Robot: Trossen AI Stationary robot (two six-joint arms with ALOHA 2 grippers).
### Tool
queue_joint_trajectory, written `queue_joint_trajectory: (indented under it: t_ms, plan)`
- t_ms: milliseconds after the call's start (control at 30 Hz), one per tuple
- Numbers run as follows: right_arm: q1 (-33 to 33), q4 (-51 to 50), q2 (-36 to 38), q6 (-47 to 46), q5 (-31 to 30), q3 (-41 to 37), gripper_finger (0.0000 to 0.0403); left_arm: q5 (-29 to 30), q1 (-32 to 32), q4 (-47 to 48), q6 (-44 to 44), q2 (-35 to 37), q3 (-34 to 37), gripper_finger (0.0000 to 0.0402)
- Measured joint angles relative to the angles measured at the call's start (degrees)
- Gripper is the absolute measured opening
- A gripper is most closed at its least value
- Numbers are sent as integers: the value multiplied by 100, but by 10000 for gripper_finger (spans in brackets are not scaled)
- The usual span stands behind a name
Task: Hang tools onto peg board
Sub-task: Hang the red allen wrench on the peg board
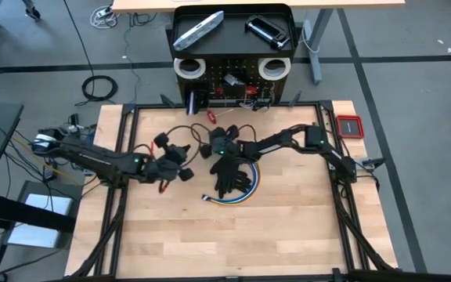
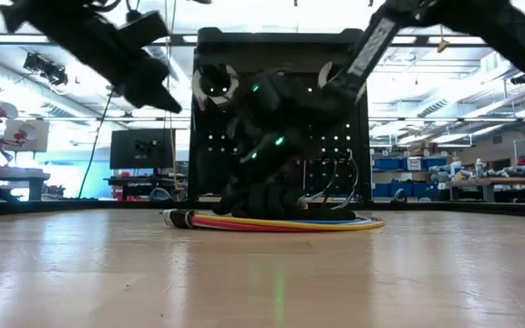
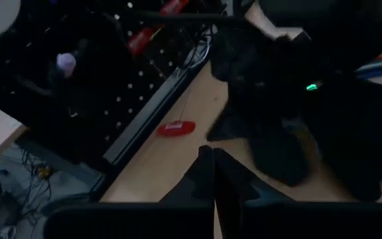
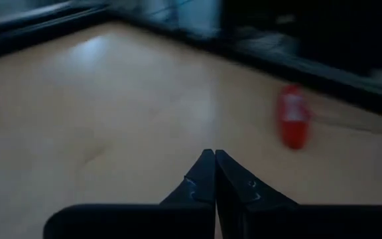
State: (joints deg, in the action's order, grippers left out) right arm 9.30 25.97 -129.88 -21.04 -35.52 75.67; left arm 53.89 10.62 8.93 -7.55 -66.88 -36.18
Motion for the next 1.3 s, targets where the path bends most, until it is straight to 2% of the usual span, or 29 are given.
queue_joint_trajectory:
  t_ms: [100, 233, 400, 533, 1067, 1200, 1300]
  plan:
    - [46, -25, -380, -341, -762, 439, 7, -15, 14, -23, -79, 383, 383, 4]
    - [23, -524, -776, -480, -1321, 1225, 7, -108, 72, -188, -214, 794, 701, 4]
    - [127, -1591, -1249, -650, -1636, 2260, 6, -411, 188, -65, -101, 1012, 863, 4]
    - [173, -2110, -1446, -1062, -2001, 2668, 7, -677, 214, -105, 204, 1067, 849, 4]
    - [203, -2986, -1400, -1366, -1704, 2750, 7, -1358, 263, 36, 1836, 1862, 845, 4]
    - [208, -3426, -1400, -2051, -1602, 2750, 7, -1372, 263, 307, 2022, 2185, 845, 4]
    - [214, -3491, -1424, -2223, -1585, 2742, 7, -1370, 263, 410, 2074, 2403, 845, 4]
